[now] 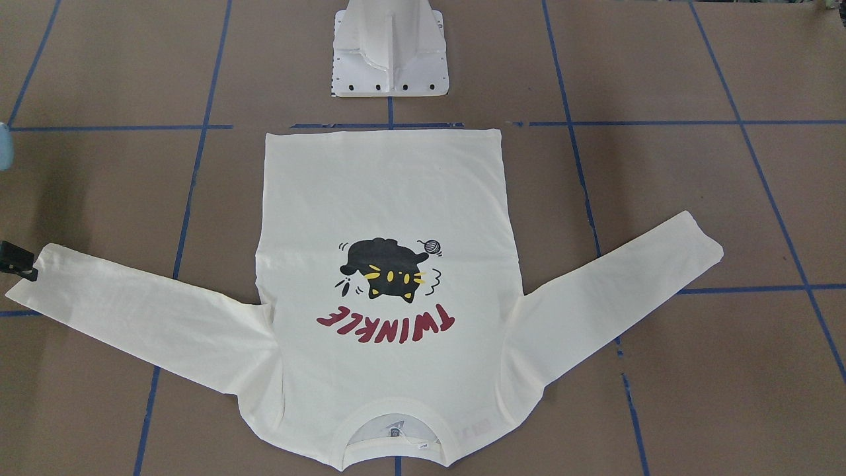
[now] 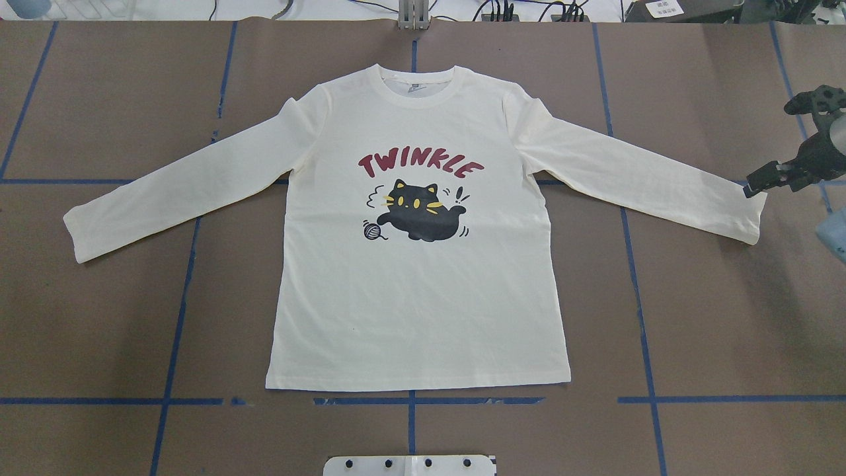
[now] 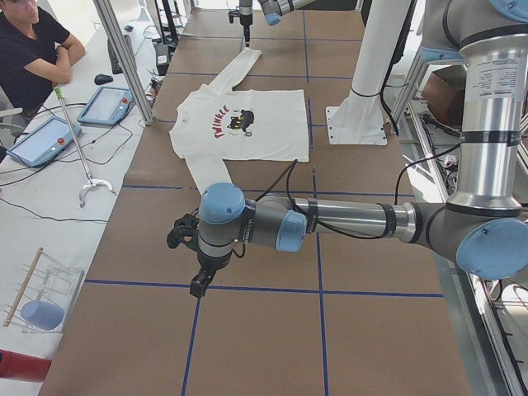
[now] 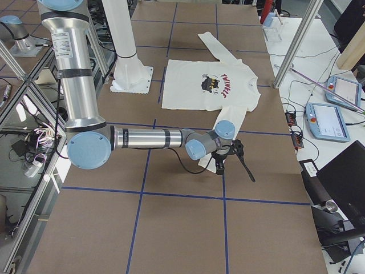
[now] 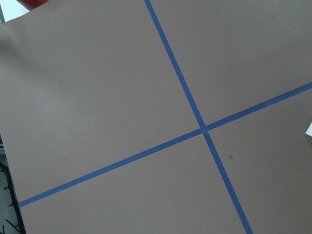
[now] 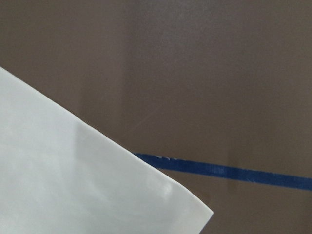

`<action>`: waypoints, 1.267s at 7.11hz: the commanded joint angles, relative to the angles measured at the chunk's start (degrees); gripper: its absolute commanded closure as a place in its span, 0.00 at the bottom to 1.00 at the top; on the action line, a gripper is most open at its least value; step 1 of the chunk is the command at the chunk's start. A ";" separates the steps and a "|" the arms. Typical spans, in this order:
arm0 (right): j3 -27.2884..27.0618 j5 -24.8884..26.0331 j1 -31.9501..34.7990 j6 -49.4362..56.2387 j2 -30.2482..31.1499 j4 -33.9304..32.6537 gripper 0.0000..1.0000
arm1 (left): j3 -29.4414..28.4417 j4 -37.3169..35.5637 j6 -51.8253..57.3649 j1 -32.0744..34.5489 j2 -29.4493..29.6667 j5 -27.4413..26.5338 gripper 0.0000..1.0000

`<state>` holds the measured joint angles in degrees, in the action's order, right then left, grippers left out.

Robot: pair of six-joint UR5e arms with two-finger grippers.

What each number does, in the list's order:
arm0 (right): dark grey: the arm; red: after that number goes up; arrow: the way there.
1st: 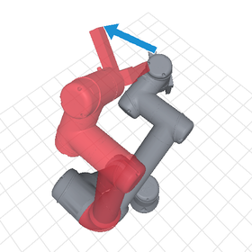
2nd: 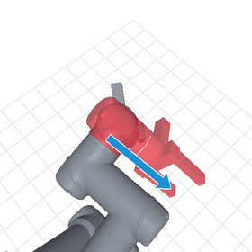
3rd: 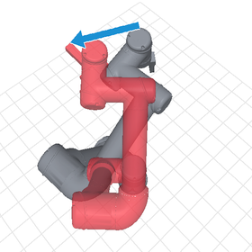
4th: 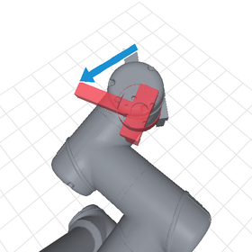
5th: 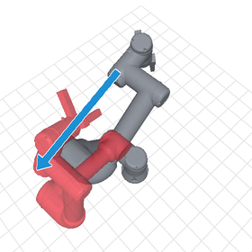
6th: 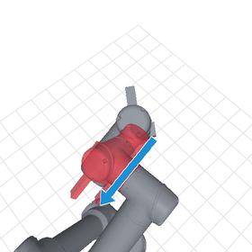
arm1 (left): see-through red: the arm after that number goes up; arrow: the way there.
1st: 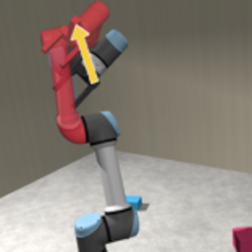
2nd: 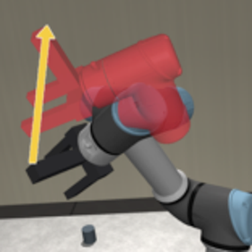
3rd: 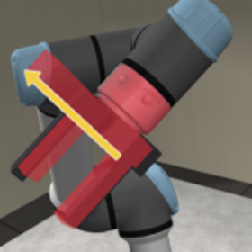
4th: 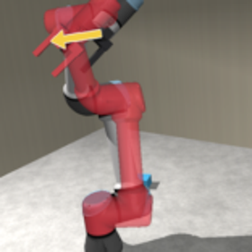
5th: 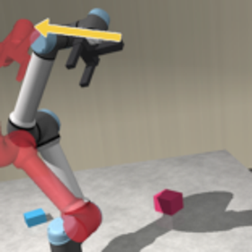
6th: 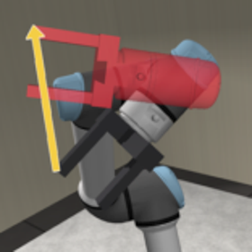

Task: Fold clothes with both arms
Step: 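Grasp the sleeve cuff nearest the right gripper and lift it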

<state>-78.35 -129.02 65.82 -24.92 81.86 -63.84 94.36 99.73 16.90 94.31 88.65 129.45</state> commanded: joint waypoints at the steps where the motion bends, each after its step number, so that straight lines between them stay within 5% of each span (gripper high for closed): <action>1: 1.10 0.44 -1.49 -0.30 -0.13 0.03 0.00 | -0.06 0.11 0.06 0.00 -0.06 0.01 0.00; 8: 1.54 0.35 -2.72 -0.21 0.14 -0.41 0.05 | -0.14 0.11 0.32 -0.09 -0.06 -0.08 0.00; 9: 1.54 0.09 -2.98 -0.21 0.14 -0.58 0.26 | -0.41 0.11 0.41 -0.09 -0.06 -0.16 0.00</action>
<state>-76.87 -128.70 63.07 -25.14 82.01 -64.27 94.14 99.84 17.21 94.22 88.59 129.35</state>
